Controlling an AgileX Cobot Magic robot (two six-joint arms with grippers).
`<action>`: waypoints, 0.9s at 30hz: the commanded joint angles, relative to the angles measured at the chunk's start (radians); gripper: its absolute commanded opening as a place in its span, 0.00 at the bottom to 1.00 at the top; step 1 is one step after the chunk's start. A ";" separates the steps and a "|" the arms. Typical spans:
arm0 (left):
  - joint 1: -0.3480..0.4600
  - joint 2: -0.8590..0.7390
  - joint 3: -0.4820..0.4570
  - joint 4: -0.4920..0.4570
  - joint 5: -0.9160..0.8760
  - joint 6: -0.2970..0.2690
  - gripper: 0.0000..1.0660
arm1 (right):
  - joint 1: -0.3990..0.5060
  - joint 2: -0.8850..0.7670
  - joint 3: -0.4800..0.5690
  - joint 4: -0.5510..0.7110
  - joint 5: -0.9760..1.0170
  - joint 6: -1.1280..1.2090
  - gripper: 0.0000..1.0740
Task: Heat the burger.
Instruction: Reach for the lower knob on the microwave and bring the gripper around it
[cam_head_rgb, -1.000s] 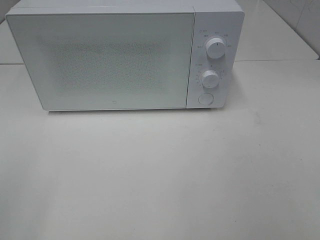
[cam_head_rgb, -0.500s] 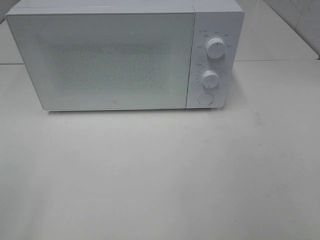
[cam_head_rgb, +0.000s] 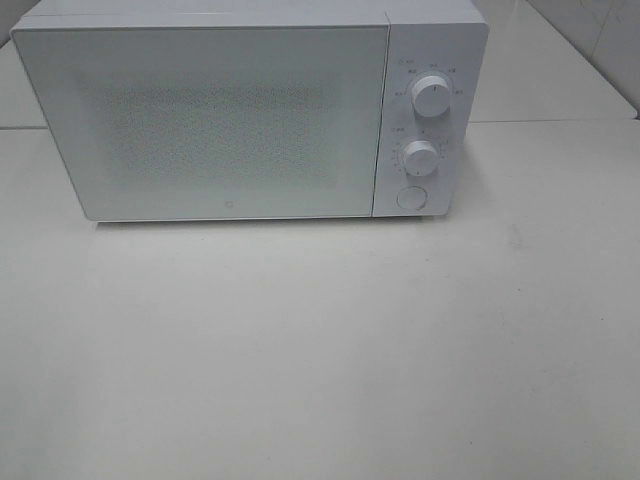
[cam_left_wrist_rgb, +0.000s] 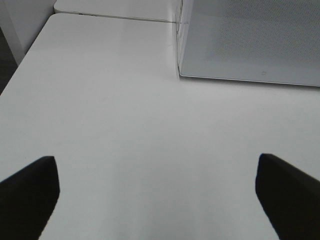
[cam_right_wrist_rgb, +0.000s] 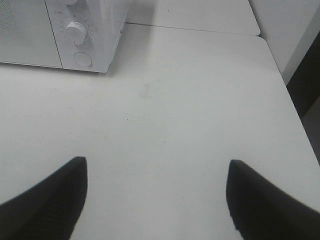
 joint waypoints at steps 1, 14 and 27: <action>0.006 -0.023 0.001 0.000 -0.012 -0.002 0.94 | -0.008 -0.026 0.002 -0.005 -0.003 0.001 0.71; 0.006 -0.021 0.001 0.000 -0.012 -0.002 0.94 | -0.008 -0.026 0.002 -0.005 -0.003 0.001 0.71; 0.006 -0.021 0.001 0.000 -0.012 -0.002 0.94 | -0.008 -0.026 0.002 -0.005 -0.003 0.001 0.71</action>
